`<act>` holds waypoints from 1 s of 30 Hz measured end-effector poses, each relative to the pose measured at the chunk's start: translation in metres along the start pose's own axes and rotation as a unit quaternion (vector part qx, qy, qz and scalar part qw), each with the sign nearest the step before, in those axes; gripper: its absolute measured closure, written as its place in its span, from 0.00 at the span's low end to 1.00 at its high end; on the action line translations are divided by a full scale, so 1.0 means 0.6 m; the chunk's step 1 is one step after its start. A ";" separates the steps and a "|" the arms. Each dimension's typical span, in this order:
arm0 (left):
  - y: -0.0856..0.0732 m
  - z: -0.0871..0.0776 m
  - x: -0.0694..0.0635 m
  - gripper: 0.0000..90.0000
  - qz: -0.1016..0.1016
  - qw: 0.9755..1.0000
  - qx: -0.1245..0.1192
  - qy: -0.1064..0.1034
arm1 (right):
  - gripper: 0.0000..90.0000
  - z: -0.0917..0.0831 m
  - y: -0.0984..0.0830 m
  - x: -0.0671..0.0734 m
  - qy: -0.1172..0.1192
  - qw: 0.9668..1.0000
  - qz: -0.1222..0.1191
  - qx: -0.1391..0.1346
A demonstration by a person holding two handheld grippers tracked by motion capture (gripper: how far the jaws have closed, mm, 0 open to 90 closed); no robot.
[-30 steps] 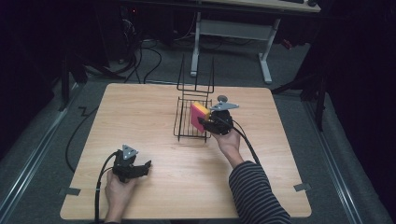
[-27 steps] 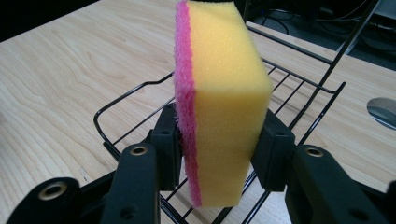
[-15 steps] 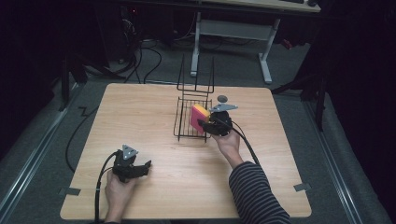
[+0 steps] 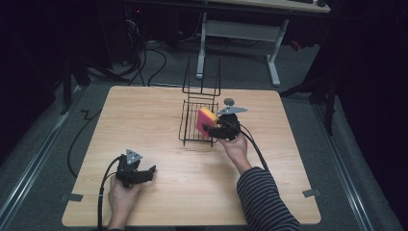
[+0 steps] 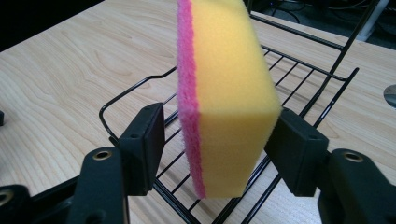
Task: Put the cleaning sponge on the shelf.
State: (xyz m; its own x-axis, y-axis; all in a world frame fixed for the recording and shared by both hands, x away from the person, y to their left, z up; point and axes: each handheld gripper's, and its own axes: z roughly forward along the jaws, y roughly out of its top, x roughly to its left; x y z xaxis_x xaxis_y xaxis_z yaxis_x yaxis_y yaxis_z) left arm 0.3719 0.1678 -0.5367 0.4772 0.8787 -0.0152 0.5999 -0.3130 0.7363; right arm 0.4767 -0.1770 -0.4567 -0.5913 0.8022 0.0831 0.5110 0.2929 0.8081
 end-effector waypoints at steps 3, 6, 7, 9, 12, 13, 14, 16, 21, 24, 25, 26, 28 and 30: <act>0.000 0.000 0.000 0.24 0.000 1.000 0.000 0.000 | 0.42 -0.005 0.000 0.001 0.002 1.000 0.001 -0.005; 0.000 0.000 0.000 0.24 0.000 1.000 0.000 0.000 | 0.42 -0.010 -0.001 0.000 0.002 1.000 -0.002 -0.007; 0.000 0.000 0.000 0.24 0.000 1.000 0.000 0.000 | 0.42 -0.012 -0.001 0.000 0.002 1.000 -0.003 -0.008; 0.000 0.000 0.000 0.24 0.000 1.000 0.000 0.000 | 0.41 -0.018 -0.002 -0.002 0.002 1.000 -0.004 -0.009; 0.000 0.000 0.000 0.24 0.000 1.000 0.000 0.000 | 0.41 -0.028 -0.001 -0.003 0.003 1.000 -0.004 -0.011; 0.000 0.000 0.000 0.24 0.000 1.000 0.000 0.000 | 0.41 -0.031 0.000 -0.004 0.004 1.000 -0.003 -0.014; 0.000 0.000 0.000 0.24 0.000 1.000 0.000 0.000 | 0.40 -0.035 0.000 -0.004 0.004 1.000 -0.001 -0.016; 0.000 0.000 0.000 0.24 0.000 1.000 0.000 0.000 | 0.40 -0.042 0.001 -0.005 0.007 1.000 -0.002 -0.021; 0.000 0.000 0.000 0.24 0.000 1.000 0.000 0.000 | 0.40 -0.060 0.002 -0.005 0.009 1.000 -0.007 -0.029; 0.000 0.000 0.000 0.24 0.000 1.000 0.000 0.000 | 0.40 -0.070 0.002 -0.007 0.011 0.999 -0.006 -0.034; 0.000 0.000 0.000 0.24 0.000 1.000 0.000 0.000 | 0.40 -0.073 0.002 -0.008 0.011 0.999 -0.004 -0.034; 0.000 0.000 0.000 0.24 0.000 1.000 0.000 0.000 | 0.40 -0.077 0.002 -0.009 0.010 0.999 -0.003 -0.034; 0.000 0.000 0.000 0.24 0.000 1.000 0.000 0.000 | 0.41 -0.084 0.002 -0.011 0.007 0.999 -0.005 -0.036; 0.000 0.000 0.000 0.24 0.000 1.000 0.000 0.000 | 0.41 -0.090 0.002 -0.013 0.006 0.999 -0.008 -0.039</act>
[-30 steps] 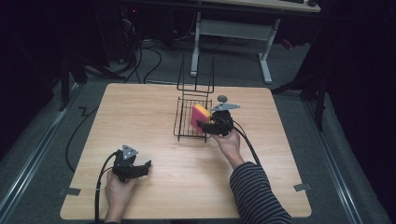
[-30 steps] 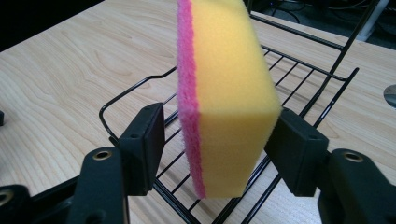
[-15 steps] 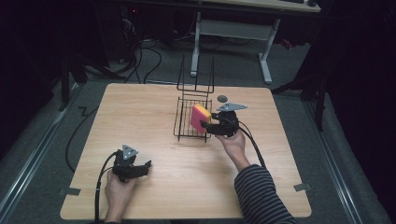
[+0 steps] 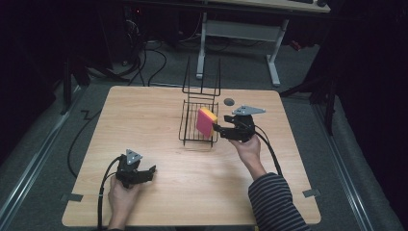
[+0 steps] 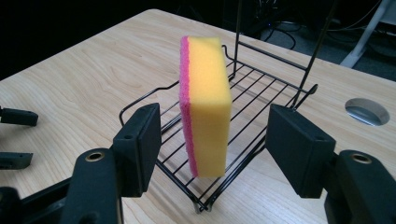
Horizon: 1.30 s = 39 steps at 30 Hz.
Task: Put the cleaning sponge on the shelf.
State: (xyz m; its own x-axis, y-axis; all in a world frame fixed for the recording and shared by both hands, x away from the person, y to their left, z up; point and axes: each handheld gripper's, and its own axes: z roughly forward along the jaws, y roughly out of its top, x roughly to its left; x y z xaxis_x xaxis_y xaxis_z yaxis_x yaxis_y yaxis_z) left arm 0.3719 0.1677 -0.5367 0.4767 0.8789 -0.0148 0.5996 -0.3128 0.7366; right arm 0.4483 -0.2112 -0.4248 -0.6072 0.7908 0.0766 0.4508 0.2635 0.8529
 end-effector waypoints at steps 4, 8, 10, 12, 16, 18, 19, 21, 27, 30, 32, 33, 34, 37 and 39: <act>0.000 0.000 0.000 0.24 0.000 1.000 0.000 0.000 | 0.42 -0.014 -0.001 -0.004 -0.002 1.000 0.003 -0.009; 0.000 0.000 0.000 0.24 0.000 1.000 0.000 0.000 | 0.42 -0.031 -0.011 -0.015 -0.009 1.000 0.016 -0.015; 0.000 0.000 0.000 0.24 0.000 1.000 0.000 0.000 | 0.43 -0.034 -0.012 -0.017 -0.012 1.000 0.015 -0.014; 0.000 0.000 0.000 0.24 0.000 1.000 0.000 0.000 | 0.42 -0.040 -0.012 -0.020 -0.015 1.000 0.016 -0.015; 0.000 0.000 0.000 0.24 0.000 1.000 0.000 0.000 | 0.43 -0.055 -0.011 -0.024 -0.017 0.999 0.015 -0.024; 0.000 0.000 0.000 0.24 0.000 1.000 0.000 0.000 | 0.43 -0.061 -0.011 -0.026 -0.018 0.999 0.018 -0.025; 0.000 0.000 0.000 0.24 0.000 1.000 0.000 0.000 | 0.43 -0.064 -0.011 -0.027 -0.019 0.999 0.018 -0.027; 0.000 0.000 0.000 0.24 0.000 1.000 0.000 0.000 | 0.43 -0.069 -0.012 -0.029 -0.020 0.999 0.017 -0.029; 0.000 0.000 0.000 0.24 0.000 1.000 0.000 0.000 | 0.44 -0.086 -0.025 -0.036 -0.028 0.998 0.028 -0.038; 0.000 0.000 0.000 0.24 0.000 1.000 0.000 0.000 | 0.44 -0.094 -0.031 -0.042 -0.032 0.998 0.032 -0.036; 0.000 0.000 0.000 0.24 0.000 1.000 0.000 0.000 | 0.44 -0.101 -0.031 -0.044 -0.034 0.998 0.032 -0.038; 0.000 0.000 0.000 0.24 0.000 1.000 0.000 0.000 | 0.44 -0.105 -0.030 -0.045 -0.035 0.998 0.031 -0.040; 0.000 0.000 0.000 0.24 0.000 1.000 0.000 0.000 | 0.44 -0.109 -0.030 -0.045 -0.036 0.998 0.032 -0.041; 0.000 0.000 0.000 0.24 0.000 1.000 0.000 0.000 | 0.44 -0.121 -0.031 -0.046 -0.040 0.998 0.034 -0.044; 0.000 0.000 0.000 0.24 0.000 1.000 0.000 0.000 | 0.44 -0.127 -0.032 -0.047 -0.044 0.998 0.037 -0.041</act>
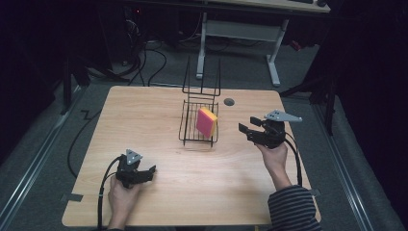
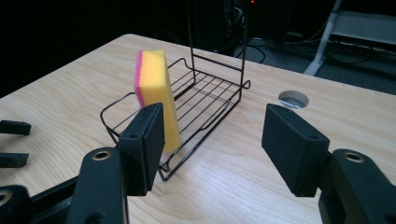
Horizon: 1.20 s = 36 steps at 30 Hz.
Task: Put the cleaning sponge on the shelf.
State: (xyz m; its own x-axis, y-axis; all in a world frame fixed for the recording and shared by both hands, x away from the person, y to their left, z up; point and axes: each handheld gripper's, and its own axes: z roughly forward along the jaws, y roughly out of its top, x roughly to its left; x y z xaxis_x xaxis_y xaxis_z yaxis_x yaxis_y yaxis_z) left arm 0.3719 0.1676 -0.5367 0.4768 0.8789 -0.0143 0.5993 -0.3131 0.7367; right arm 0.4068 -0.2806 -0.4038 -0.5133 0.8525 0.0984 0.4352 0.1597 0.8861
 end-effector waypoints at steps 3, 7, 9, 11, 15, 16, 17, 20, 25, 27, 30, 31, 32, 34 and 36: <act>0.000 0.000 0.000 0.24 0.000 1.000 0.000 0.000 | 0.45 -0.009 -0.006 -0.004 -0.002 1.000 0.005 -0.008; 0.000 0.000 0.000 0.24 0.000 1.000 0.000 0.000 | 0.45 -0.022 -0.021 -0.016 -0.009 1.000 0.016 -0.008; 0.000 0.000 0.000 0.24 0.000 1.000 0.000 0.000 | 0.45 -0.025 -0.023 -0.019 -0.011 1.000 0.019 -0.008; 0.000 0.000 0.000 0.24 0.000 1.000 0.000 0.000 | 0.45 -0.028 -0.029 -0.025 -0.015 1.000 0.023 -0.006; 0.000 0.000 0.000 0.24 0.000 1.000 0.000 0.000 | 0.46 -0.038 -0.037 -0.034 -0.023 0.999 0.027 -0.008; 0.000 0.000 0.000 0.24 0.000 1.000 0.000 0.000 | 0.46 -0.040 -0.040 -0.036 -0.023 0.999 0.030 -0.010; 0.000 0.000 0.000 0.24 0.000 1.000 0.000 0.000 | 0.46 -0.042 -0.042 -0.037 -0.024 0.999 0.032 -0.010; 0.000 0.000 0.000 0.24 0.000 1.000 0.000 0.000 | 0.45 -0.047 -0.052 -0.043 -0.027 0.999 0.036 -0.009; 0.000 0.000 0.000 0.24 0.000 1.000 0.000 0.000 | 0.46 -0.058 -0.062 -0.046 -0.029 0.999 0.040 -0.015; 0.000 0.000 0.000 0.24 0.000 1.000 0.000 0.000 | 0.46 -0.061 -0.067 -0.047 -0.030 0.999 0.042 -0.016; 0.000 0.000 0.000 0.24 0.000 1.000 0.000 0.000 | 0.45 -0.066 -0.072 -0.048 -0.032 0.998 0.046 -0.016; 0.000 0.000 0.000 0.24 0.000 1.000 0.000 0.000 | 0.45 -0.068 -0.074 -0.049 -0.032 0.998 0.045 -0.018; 0.000 0.000 0.000 0.24 0.000 1.000 0.000 0.001 | 0.45 -0.069 -0.076 -0.049 -0.031 0.998 0.046 -0.019; 0.000 0.000 0.000 0.24 0.000 1.000 0.000 0.000 | 0.45 -0.071 -0.079 -0.050 -0.032 0.998 0.047 -0.020; 0.000 0.000 0.000 0.24 0.000 1.000 0.000 0.000 | 0.45 -0.073 -0.084 -0.051 -0.033 0.998 0.047 -0.020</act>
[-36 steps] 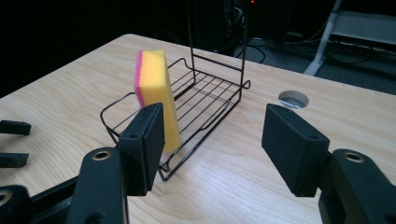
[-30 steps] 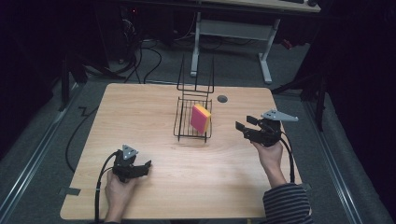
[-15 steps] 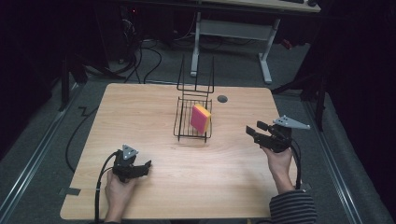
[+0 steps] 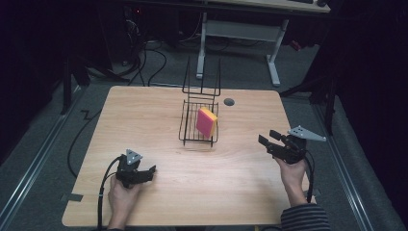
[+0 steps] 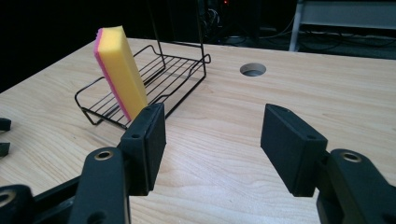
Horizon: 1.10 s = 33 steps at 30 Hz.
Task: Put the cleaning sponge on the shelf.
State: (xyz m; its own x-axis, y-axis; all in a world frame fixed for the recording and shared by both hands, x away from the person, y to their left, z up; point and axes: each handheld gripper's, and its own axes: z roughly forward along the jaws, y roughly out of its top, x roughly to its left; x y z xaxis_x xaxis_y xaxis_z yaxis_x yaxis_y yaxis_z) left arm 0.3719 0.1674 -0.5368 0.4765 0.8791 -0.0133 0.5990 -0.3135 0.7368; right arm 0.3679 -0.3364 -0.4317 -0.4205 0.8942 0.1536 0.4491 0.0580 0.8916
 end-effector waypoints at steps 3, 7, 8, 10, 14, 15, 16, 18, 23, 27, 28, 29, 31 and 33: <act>0.000 0.000 0.000 0.24 0.000 1.000 0.000 0.000 | 0.45 -0.002 -0.008 -0.002 -0.004 1.000 0.000 0.002; 0.000 0.000 0.000 0.24 0.000 1.000 0.000 0.000 | 0.45 -0.005 -0.021 -0.005 -0.005 1.000 0.006 0.002; 0.000 0.000 0.000 0.24 0.000 1.000 0.000 0.000 | 0.45 -0.005 -0.024 -0.006 -0.007 1.000 0.008 0.003; 0.000 0.000 0.000 0.24 0.000 1.000 0.000 0.000 | 0.45 -0.007 -0.033 -0.009 -0.009 1.000 0.012 0.003; 0.000 0.000 0.000 0.24 0.000 1.000 0.000 0.000 | 0.45 -0.009 -0.043 -0.011 -0.012 1.000 0.012 0.001; 0.000 0.000 0.000 0.24 0.000 1.000 0.000 0.000 | 0.45 -0.009 -0.046 -0.011 -0.013 1.000 0.012 0.002; 0.000 0.000 0.000 0.24 0.000 1.000 0.000 0.000 | 0.45 -0.009 -0.049 -0.012 -0.014 1.000 0.013 0.003; 0.000 0.000 0.000 0.24 0.000 1.000 0.000 0.000 | 0.44 -0.010 -0.059 -0.014 -0.014 1.000 0.015 0.002; 0.000 0.000 0.000 0.24 0.000 1.000 0.000 0.001 | 0.44 -0.008 -0.071 -0.015 -0.017 1.000 0.019 0.005; 0.000 0.000 0.000 0.24 0.000 1.000 0.000 0.001 | 0.44 -0.007 -0.081 -0.015 -0.017 1.000 0.022 0.012; 0.000 0.000 0.000 0.24 0.000 1.000 0.000 0.000 | 0.44 -0.006 -0.083 -0.015 -0.017 1.000 0.021 0.012; 0.000 0.000 0.000 0.24 0.000 1.000 0.000 0.000 | 0.44 -0.004 -0.087 -0.016 -0.016 1.000 0.022 0.014; 0.000 0.000 0.000 0.24 0.000 1.000 0.000 0.000 | 0.44 -0.003 -0.089 -0.016 -0.017 1.000 0.021 0.015; 0.000 0.000 0.000 0.24 0.000 1.000 0.000 0.000 | 0.44 0.000 -0.092 -0.015 -0.018 0.999 0.023 0.018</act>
State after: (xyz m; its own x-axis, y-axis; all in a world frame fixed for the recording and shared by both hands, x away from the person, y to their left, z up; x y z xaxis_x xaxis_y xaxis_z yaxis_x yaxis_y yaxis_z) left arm 0.3718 0.1673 -0.5367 0.4763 0.8792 -0.0128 0.5991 -0.3138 0.7367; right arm 0.3467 -0.3480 -0.4825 -0.3710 0.9114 0.1781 0.4959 0.0323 0.8678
